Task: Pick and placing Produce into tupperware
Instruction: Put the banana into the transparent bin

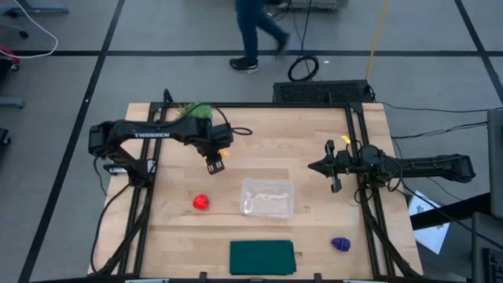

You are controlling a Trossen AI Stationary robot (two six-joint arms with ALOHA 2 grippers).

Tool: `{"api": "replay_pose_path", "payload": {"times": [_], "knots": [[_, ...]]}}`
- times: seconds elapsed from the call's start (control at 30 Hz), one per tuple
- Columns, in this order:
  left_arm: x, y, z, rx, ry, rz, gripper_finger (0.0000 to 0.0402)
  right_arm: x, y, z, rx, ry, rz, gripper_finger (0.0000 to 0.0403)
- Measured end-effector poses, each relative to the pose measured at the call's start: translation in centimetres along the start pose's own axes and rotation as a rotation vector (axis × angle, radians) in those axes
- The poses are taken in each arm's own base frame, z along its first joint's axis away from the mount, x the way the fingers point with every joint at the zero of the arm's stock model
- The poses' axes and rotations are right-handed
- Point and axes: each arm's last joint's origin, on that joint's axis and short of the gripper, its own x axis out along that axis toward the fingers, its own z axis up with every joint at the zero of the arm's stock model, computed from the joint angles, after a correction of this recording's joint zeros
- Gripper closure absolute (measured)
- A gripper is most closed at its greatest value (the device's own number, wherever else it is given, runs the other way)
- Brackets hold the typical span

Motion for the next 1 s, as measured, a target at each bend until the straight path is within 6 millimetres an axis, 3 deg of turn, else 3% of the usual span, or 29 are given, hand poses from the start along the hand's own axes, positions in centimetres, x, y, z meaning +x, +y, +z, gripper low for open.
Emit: {"api": "replay_pose_path", "payload": {"times": [0.6, 0.83, 1.0], "knots": [[-3.5, -1.5, 1.1, 0.119, -0.065, -0.019, 0.025, 0.0, 0.0, 0.0, 0.0, -0.001, 0.0, 0.0403], [-6.3, -2.0, 1.6, 0.133, -0.099, -0.025, 0.025, 0.0, 0.0, 0.0, 0.0, -0.001, 0.0, 0.0403], [-7.1, -2.5, 1.7, 0.155, -0.125, -0.029, 0.025, 0.0, 0.0, 0.0, 0.0, -0.001, 0.0, 0.0403]]}}
